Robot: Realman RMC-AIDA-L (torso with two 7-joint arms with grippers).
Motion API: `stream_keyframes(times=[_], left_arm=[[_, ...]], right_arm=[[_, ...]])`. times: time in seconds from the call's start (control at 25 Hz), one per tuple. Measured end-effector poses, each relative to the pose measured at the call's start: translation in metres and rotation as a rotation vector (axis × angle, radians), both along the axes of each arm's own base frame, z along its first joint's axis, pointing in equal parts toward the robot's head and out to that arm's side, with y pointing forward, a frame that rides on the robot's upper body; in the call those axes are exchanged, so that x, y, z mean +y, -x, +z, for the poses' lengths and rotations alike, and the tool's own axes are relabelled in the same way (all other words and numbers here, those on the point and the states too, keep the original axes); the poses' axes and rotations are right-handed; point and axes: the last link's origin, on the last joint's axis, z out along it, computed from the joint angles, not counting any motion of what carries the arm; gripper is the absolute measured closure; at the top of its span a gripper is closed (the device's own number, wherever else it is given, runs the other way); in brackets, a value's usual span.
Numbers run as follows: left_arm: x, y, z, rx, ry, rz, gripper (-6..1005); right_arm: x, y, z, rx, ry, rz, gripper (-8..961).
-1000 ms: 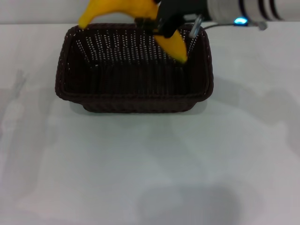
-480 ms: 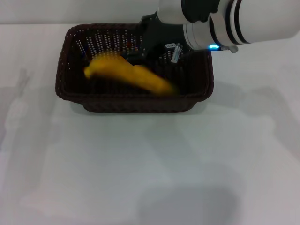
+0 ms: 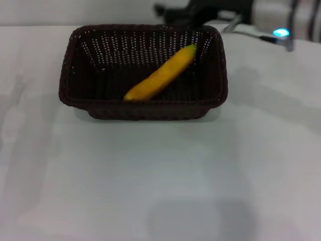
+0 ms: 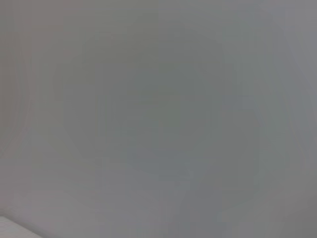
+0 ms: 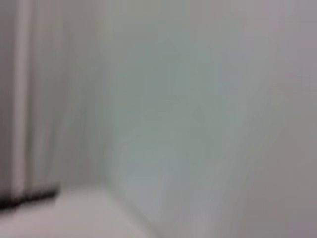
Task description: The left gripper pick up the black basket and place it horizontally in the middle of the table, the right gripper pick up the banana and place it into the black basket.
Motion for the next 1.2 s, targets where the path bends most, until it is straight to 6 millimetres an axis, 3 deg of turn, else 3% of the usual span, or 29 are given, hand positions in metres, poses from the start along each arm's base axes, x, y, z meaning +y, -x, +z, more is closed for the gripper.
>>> stream_keyframes(times=[0.2,0.28,0.32,0.36,0.44,0.56,0.72,0.92,1.2], left_arm=[[-0.001,0.0,0.0,0.01,-0.003,0.003,138],[-0.001,0.001,-0.001,0.011,-0.002,0.003,138],[-0.001,0.001,-0.001,0.01,-0.002,0.004,138],[-0.002,0.001,-0.001,0.011,-0.001,0.004,138],[-0.002,0.0,-0.002,0.013,0.004,0.002,138],[-0.003,0.002,-0.003,0.017,0.009,0.004,138],[-0.005,0.003,-0.003,0.022,0.012,0.01,138],[-0.006,0.004,-0.004,0.032,0.016,0.015,138],[-0.008,0.005,-0.009,0.034,0.03,0.024,138]], right_arm=[[-0.009,-0.054,0.051,0.423,-0.026,-0.088,116],[-0.011,-0.09,0.072,0.624,-0.052,-0.143,110],[-0.011,-0.09,0.072,0.624,-0.052,-0.143,110],[-0.017,-0.137,0.093,0.802,-0.138,-0.205,110],[-0.024,-0.169,0.103,0.864,-0.241,-0.243,110],[-0.042,-0.215,0.108,0.808,-0.473,-0.297,110],[-0.064,-0.259,0.094,0.459,-0.74,-0.345,110],[-0.072,-0.283,0.078,0.294,-0.772,-0.439,110],[-0.074,-0.285,0.073,0.312,-0.755,-0.462,110]])
